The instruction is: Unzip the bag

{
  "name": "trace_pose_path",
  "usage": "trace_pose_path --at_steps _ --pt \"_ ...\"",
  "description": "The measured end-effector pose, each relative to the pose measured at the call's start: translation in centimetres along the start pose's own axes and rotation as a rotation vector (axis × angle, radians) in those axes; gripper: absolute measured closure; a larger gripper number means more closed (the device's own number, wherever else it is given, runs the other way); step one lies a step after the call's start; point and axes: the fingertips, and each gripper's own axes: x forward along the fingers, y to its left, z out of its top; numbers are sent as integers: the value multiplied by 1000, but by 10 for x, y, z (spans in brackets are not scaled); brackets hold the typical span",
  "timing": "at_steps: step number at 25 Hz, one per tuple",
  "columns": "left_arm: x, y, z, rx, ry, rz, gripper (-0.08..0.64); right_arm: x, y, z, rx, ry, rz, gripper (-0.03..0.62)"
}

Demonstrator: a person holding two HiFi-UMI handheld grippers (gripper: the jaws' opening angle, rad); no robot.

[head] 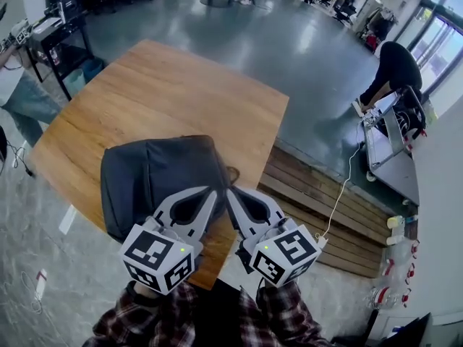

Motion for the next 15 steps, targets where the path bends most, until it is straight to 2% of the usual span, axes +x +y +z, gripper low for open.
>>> trace_pose_path --at_steps 15 --pt "10 1 11 13 2 -3 551 6 -8 6 13 7 19 581"
